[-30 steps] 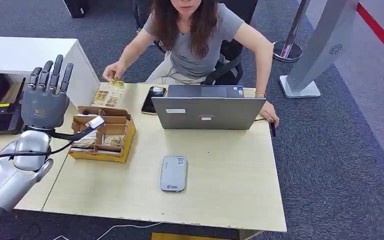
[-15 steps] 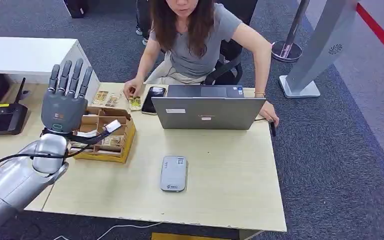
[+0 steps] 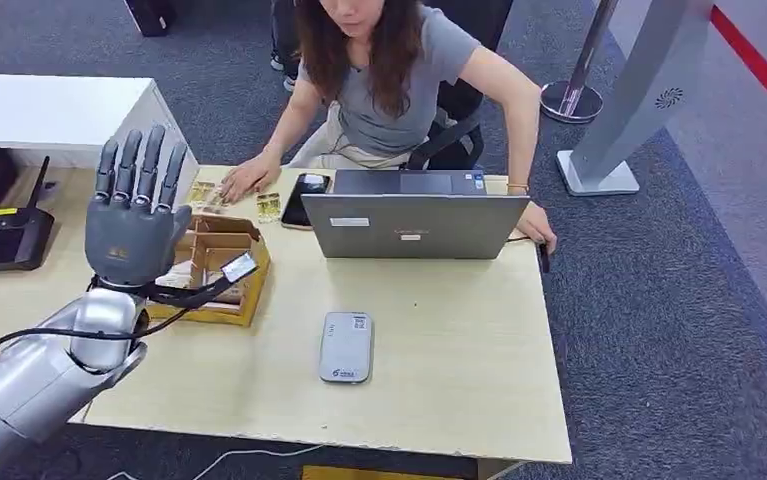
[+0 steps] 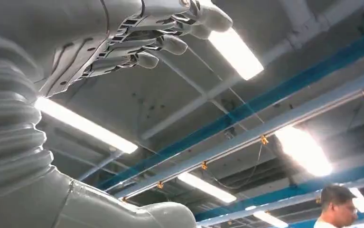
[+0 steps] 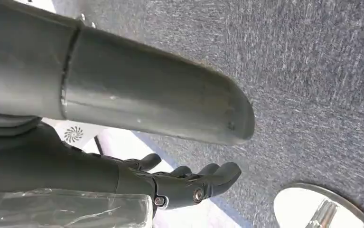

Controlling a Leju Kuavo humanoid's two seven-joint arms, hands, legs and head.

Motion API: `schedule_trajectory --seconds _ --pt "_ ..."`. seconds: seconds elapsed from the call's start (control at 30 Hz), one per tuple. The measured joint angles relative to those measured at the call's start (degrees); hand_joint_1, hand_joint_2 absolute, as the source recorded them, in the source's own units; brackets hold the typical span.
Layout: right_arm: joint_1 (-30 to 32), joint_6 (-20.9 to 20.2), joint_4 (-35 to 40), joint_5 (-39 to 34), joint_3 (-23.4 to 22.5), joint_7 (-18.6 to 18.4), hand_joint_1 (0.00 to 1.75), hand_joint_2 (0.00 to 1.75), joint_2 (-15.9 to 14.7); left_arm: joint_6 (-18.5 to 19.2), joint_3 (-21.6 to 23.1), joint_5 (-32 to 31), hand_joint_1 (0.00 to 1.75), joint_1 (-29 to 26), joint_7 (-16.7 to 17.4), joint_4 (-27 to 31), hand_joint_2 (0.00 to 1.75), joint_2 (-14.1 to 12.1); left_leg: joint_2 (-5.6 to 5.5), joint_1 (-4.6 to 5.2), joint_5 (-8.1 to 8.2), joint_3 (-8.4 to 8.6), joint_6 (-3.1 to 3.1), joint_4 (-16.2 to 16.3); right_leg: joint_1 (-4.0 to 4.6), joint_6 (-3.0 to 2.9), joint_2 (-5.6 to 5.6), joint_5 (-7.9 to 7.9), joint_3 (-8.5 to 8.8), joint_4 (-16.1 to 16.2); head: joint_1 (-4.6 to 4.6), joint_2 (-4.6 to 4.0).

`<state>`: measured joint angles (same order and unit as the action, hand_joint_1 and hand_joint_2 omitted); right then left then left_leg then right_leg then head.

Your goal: Pass the card to the sensor for recognition and then transmit it.

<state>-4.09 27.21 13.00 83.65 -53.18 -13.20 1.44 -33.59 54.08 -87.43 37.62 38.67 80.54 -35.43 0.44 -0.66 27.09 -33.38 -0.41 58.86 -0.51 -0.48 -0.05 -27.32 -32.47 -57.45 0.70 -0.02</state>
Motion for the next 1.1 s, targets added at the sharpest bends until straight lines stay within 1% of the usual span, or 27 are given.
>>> schedule_trajectory --seconds 0.03,0.07,0.1,0.17,0.2,0.23,0.3,0.33,0.37,0.4,0.43,0.47,0.53,0.57,0.67,0.7,0.77,0.93,1.03,1.1 --pt "0.00 0.09 0.00 0.15 0.00 -0.02 0.00 0.00 0.00 -0.24 -0.13 0.00 0.00 -0.63 0.04 0.51 1.75 -0.52 -0.05 0.00 0.00 -0.02 0.00 0.00 0.00 0.00 -0.03 -0.01 0.02 0.00 -0.02 0.00" --pt "-0.07 0.26 0.00 0.42 0.02 0.00 0.00 0.00 0.02 -0.81 -0.84 0.00 0.00 -1.85 -0.68 1.65 1.75 -1.13 -0.05 0.00 0.00 0.00 0.00 0.00 0.00 0.00 -0.01 -0.01 0.02 0.00 0.00 0.00" --pt "-0.10 0.39 0.00 0.44 0.02 -0.02 0.00 0.00 0.04 -1.20 -2.24 0.00 0.00 -3.53 -2.11 2.81 1.75 -1.53 -0.01 0.01 0.00 0.02 0.00 -0.01 0.00 0.00 0.01 -0.01 0.02 0.00 0.00 0.00" --pt "-0.10 0.55 0.00 0.68 0.02 -0.02 0.00 0.00 0.17 -2.17 -6.02 0.00 0.00 -7.96 -6.07 4.96 1.75 -1.37 0.03 0.01 0.01 0.02 -0.01 -0.01 0.00 0.00 0.06 -0.01 -0.01 0.00 -0.02 0.00" --pt "-0.07 0.63 -0.02 1.03 0.02 -0.02 0.00 0.00 0.24 -2.93 -9.21 0.00 0.00 -10.21 -9.82 6.35 1.75 -0.74 0.02 0.01 0.03 0.02 -0.01 0.00 0.00 0.00 0.05 -0.03 -0.03 0.01 0.00 0.00" --pt "-0.09 0.68 -0.02 1.05 0.02 -0.02 0.00 0.00 0.33 -3.02 -11.40 0.00 0.00 -12.00 -11.85 7.20 1.75 -0.08 0.01 0.01 0.03 -0.01 0.00 0.00 0.00 0.01 0.02 -0.03 -0.03 0.01 -0.02 0.00" --pt "-0.18 0.72 -0.02 1.09 0.02 -0.02 0.00 0.00 0.46 -3.10 -15.16 0.00 0.00 -15.21 -13.95 8.74 1.75 0.89 0.02 0.01 0.03 0.00 0.00 0.00 0.00 0.01 0.04 -0.03 -0.03 0.01 0.02 0.00" --pt "-0.16 0.76 -0.02 1.09 0.02 -0.02 0.00 0.00 0.50 -3.39 -17.23 0.04 0.00 -17.14 -16.85 9.49 1.75 2.50 0.01 0.05 0.03 0.00 0.00 -0.01 -0.01 0.01 0.04 -0.02 -0.02 0.03 0.00 0.00" --pt "-0.15 0.81 -0.02 1.00 0.02 -0.02 0.00 0.00 0.50 -3.58 -20.50 0.26 0.00 -19.12 -19.75 10.50 1.75 3.77 0.00 0.07 0.03 0.00 0.01 0.00 -0.04 0.02 0.01 -0.03 -0.02 0.03 0.04 0.00" --pt "-0.17 0.85 -0.04 0.96 0.02 -0.02 0.00 0.00 0.57 -3.65 -22.20 0.46 0.00 -20.87 -23.24 11.02 1.75 5.37 0.00 0.06 0.03 -0.01 0.01 0.00 -0.03 0.04 0.00 -0.04 -0.02 0.03 0.02 0.00" --pt "-0.20 0.94 -0.07 0.92 0.02 -0.02 0.00 0.00 0.63 -3.67 -24.42 0.70 0.00 -22.51 -25.63 11.94 1.75 7.30 -0.01 0.04 0.03 -0.01 0.01 0.00 -0.04 0.03 0.00 -0.02 -0.01 0.03 -0.06 0.00" --pt "-0.19 0.98 -0.07 0.83 0.02 -0.02 0.00 0.00 0.68 -3.67 -25.91 1.36 0.00 -23.74 -27.15 12.51 1.75 8.29 0.02 0.04 0.05 -0.02 0.02 0.00 -0.04 0.04 0.02 -0.02 -0.01 0.03 -0.07 0.00" --pt "-0.11 1.07 -0.09 0.22 0.02 0.00 0.00 0.00 0.68 -3.67 -29.48 5.67 0.00 -26.25 -30.76 14.14 1.75 11.10 0.02 0.07 0.06 -0.01 0.04 0.00 -0.04 0.04 0.01 -0.02 -0.01 0.03 -0.02 0.00" --pt "-0.08 1.09 -0.09 0.06 0.02 -0.02 0.00 0.00 0.70 -3.69 -30.85 7.99 0.00 -27.46 -32.53 14.98 1.75 12.26 0.00 0.06 0.06 -0.02 0.04 0.01 -0.04 0.04 0.01 -0.02 -0.01 0.04 -0.02 0.00" --pt "-0.12 1.16 -0.09 0.07 0.02 0.00 0.00 0.00 0.70 -3.69 -34.16 12.19 0.00 -30.41 -36.78 16.98 1.75 15.09 -0.02 0.05 0.06 -0.02 0.04 0.00 -0.04 0.04 -0.01 -0.02 -0.01 0.04 -0.04 0.00" --pt "-0.10 1.25 -0.09 0.06 0.02 0.00 0.00 0.00 0.70 -3.69 -35.11 13.56 0.00 -31.26 -37.84 17.51 1.75 15.92 -0.02 0.04 0.06 -0.02 0.04 0.00 -0.04 0.04 -0.01 -0.02 -0.01 0.04 -0.04 0.00" --pt "-0.10 1.25 -0.09 0.06 0.02 0.00 0.00 0.00 0.70 -3.69 -36.75 14.67 0.00 -32.53 -38.84 18.47 1.75 17.27 -0.03 0.04 0.06 -0.02 0.04 0.00 -0.04 0.04 -0.01 -0.02 -0.01 0.04 -0.04 0.02" --pt "-0.10 1.27 -0.09 0.06 0.02 0.00 0.00 0.00 0.70 -3.69 -38.65 15.37 0.00 -33.91 -39.41 19.72 1.75 18.93 -0.05 0.03 0.05 -0.02 0.04 0.00 -0.03 0.04 -0.03 -0.02 0.00 0.04 -0.04 0.02" --pt "-0.10 1.49 -0.09 0.06 0.00 0.11 0.00 0.00 0.72 -3.69 -39.54 19.24 0.00 -34.79 -41.58 20.20 1.75 19.87 -0.05 0.03 0.05 -0.02 0.04 0.00 -0.03 0.04 -0.02 -0.02 0.01 0.04 -0.04 0.00" --pt "-0.09 1.66 -0.09 0.06 -0.02 0.17 0.00 0.00 0.72 -3.69 -40.06 23.77 0.00 -35.64 -43.26 20.57 1.75 20.55 -0.05 0.03 0.05 -0.02 0.04 0.00 -0.03 0.04 -0.02 -0.02 0.01 0.04 -0.04 0.00"
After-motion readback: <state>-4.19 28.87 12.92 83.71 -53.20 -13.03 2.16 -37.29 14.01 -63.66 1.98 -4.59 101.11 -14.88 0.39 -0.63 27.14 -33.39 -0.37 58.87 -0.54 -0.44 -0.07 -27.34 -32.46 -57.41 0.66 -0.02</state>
